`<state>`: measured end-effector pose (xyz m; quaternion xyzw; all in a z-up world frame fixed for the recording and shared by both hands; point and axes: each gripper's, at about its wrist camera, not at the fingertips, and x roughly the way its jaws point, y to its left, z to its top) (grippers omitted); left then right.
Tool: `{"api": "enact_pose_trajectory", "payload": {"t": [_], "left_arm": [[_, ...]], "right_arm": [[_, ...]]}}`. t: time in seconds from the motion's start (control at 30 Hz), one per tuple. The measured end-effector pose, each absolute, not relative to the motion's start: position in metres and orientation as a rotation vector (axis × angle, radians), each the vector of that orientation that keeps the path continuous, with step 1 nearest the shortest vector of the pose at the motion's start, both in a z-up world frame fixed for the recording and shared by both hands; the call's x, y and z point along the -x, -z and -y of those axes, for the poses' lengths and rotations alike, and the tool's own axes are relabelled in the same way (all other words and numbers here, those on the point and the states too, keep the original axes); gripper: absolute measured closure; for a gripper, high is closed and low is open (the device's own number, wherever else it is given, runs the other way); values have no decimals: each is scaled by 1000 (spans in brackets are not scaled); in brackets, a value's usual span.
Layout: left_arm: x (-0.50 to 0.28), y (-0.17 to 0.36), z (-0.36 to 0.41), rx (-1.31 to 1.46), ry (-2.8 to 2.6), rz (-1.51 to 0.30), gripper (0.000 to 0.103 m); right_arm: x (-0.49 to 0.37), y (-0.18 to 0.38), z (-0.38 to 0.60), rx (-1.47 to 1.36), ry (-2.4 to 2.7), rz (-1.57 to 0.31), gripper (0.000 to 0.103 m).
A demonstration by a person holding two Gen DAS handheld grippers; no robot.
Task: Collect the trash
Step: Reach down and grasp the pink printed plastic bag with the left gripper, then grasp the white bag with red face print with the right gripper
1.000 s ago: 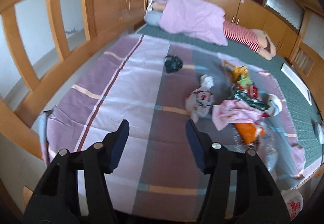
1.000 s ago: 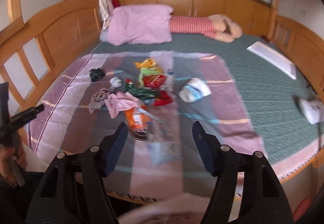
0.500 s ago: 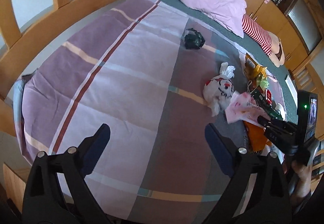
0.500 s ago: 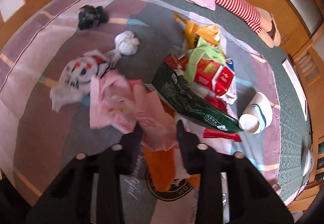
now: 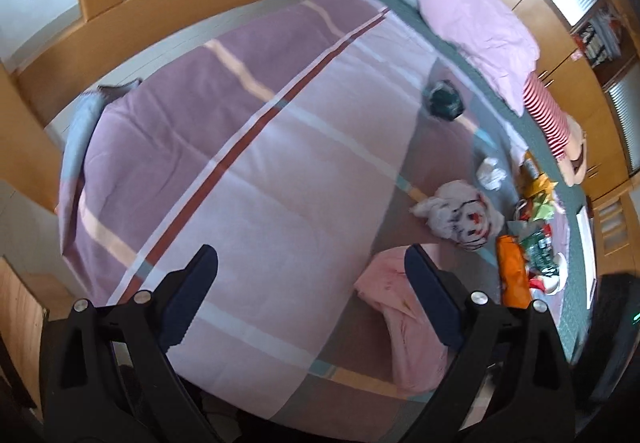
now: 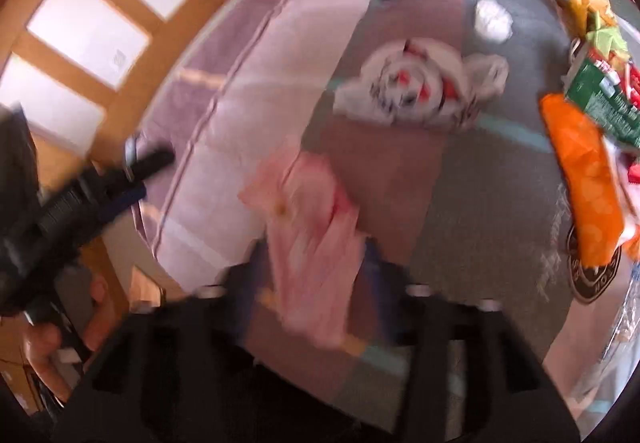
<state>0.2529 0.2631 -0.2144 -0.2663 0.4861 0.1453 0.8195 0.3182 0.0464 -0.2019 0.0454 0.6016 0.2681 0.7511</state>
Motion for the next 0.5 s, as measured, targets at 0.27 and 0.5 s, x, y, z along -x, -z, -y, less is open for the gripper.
{"api": "enact_pose_trajectory", "payload": {"t": [0.27,0.5], "left_arm": [[-258,239,-267,634,-290,-1144,9],[-257,239,-276,661,-324,-1120,9]], "right_arm": [[-408,217,-14,-378,-304,-1269,35],[-446,262,-28,-486,-179,-1298,21]]}}
